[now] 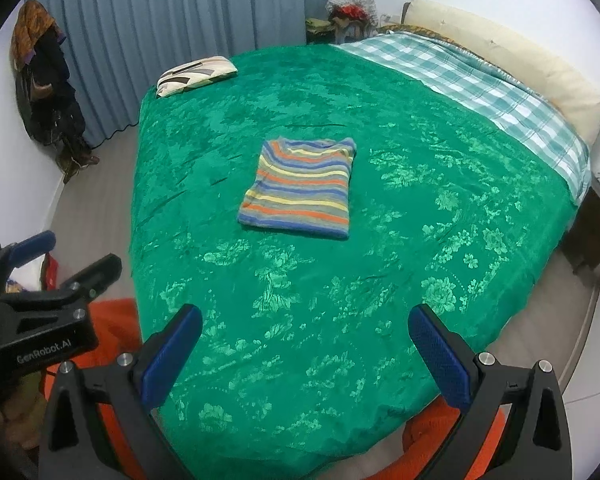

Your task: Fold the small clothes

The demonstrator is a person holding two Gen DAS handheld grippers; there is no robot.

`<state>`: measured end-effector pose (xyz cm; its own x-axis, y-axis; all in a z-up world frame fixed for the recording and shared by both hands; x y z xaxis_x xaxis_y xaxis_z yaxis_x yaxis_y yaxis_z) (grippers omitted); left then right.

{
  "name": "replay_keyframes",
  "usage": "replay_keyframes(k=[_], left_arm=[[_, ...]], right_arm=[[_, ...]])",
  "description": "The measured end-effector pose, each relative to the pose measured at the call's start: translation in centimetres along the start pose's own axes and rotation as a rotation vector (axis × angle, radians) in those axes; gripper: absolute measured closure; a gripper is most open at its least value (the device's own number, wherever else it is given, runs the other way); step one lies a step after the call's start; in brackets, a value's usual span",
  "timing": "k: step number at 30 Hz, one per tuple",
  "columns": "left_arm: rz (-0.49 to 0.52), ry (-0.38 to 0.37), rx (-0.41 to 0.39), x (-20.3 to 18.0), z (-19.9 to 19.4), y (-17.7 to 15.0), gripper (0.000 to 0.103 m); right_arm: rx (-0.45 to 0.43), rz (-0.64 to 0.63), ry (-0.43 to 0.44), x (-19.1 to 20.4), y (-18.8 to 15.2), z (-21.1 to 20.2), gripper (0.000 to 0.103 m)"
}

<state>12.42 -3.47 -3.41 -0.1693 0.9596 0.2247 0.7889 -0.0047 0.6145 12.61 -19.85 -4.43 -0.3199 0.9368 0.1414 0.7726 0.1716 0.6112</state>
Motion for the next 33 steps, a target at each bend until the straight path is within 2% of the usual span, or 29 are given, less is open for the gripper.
replay_keyframes(k=[8,33], left_arm=[[0.013,0.017,-0.017,0.0,-0.6,0.2,0.002],[0.016,0.000,-0.003,-0.2,-0.8,-0.4,0.002]], right_arm=[[0.007,0.006,-0.001,0.0,-0.2,-0.4,0.001],[0.012,0.013,0.002,0.7,-0.3,-1.2,0.001]])
Point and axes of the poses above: each gripper's, at about its wrist camera, not at the fingertips, and z roughly the way its jaws point, x to its left, y to its top, the point moved 4 cm from there along z, roughly the way its jaws point, and after that the axes turned 12 degrees about y, right-handed, at the moved point
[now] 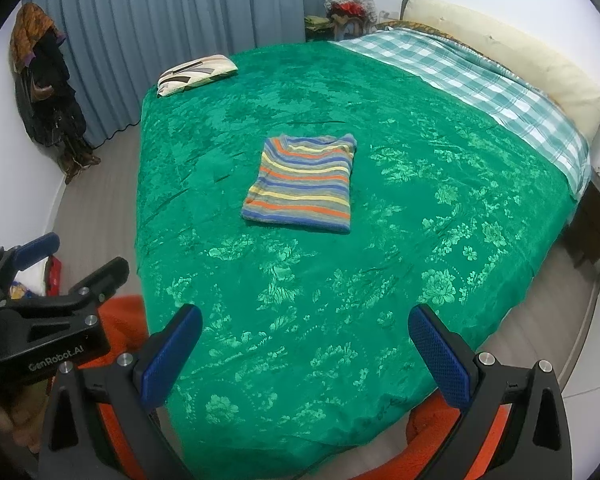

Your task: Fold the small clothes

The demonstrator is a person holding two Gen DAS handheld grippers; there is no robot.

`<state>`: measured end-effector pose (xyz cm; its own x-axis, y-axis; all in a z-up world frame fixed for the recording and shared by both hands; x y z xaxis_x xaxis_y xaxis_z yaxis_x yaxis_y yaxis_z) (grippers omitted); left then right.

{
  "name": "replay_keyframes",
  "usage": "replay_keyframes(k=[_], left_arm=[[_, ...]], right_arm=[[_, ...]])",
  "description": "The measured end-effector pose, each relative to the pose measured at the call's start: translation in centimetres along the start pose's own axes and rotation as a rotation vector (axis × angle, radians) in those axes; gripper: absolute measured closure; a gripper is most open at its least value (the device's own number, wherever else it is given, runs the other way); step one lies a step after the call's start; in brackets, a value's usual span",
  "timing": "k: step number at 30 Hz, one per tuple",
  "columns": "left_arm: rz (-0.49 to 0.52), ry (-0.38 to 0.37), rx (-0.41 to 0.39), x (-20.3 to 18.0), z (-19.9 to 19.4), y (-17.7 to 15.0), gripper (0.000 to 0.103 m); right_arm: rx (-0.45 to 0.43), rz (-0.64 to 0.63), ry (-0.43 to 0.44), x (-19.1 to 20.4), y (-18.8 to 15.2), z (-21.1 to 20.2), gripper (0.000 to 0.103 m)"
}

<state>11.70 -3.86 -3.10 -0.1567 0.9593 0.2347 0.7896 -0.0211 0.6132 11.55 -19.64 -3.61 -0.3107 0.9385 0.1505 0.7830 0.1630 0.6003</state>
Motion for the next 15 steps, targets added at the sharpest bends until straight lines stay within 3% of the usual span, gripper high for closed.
replay_keyframes(k=[15], left_arm=[[0.003,-0.002,0.002,-0.24,-0.05,-0.17,0.002]], right_arm=[[0.000,-0.002,-0.002,0.18,-0.12,0.09,0.001]])
Point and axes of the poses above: each gripper's, at about its wrist camera, not at the fingertips, and z roughly the way its jaws point, x to its left, y to its top, the point moved 4 cm from there along z, roughly the way its jaws point, and after that the axes turned 12 degrees about y, right-handed, at the moved point
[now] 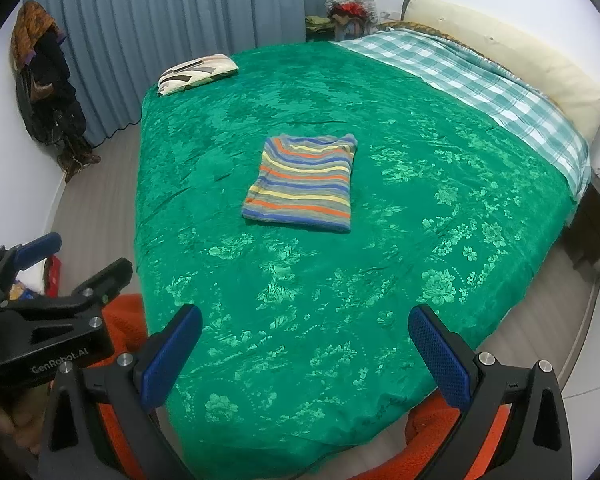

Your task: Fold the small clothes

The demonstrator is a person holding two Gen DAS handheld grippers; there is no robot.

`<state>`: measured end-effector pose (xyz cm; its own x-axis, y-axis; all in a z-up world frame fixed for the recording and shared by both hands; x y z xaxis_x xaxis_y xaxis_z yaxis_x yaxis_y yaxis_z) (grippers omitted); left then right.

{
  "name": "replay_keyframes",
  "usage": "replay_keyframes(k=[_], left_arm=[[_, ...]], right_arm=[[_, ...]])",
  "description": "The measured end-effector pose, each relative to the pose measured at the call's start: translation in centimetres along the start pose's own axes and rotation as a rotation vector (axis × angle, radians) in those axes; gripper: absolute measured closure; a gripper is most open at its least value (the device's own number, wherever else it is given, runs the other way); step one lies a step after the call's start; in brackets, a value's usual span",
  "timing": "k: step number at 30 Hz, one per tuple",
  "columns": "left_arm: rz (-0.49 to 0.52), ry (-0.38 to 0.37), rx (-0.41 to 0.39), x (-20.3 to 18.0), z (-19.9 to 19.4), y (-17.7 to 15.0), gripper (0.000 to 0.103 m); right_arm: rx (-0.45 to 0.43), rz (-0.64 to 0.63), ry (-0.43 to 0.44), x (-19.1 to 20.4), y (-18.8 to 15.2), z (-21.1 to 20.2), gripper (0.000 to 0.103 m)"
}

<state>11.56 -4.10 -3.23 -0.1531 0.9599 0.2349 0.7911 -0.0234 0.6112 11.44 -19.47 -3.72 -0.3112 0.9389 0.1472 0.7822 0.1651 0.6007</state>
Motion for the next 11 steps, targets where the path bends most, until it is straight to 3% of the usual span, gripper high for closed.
replay_keyframes(k=[11], left_arm=[[-0.001,-0.022,-0.022,-0.39,-0.58,-0.37,0.002]], right_arm=[[-0.004,0.007,-0.002,-0.29,0.02,0.07,0.001]])
Point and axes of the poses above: each gripper's, at about its wrist camera, not at the fingertips, and z roughly the way its jaws point, x to its left, y to its top, the point moved 4 cm from there along z, roughly the way its jaws point, and after that the axes turned 12 degrees about y, right-handed, at the moved point
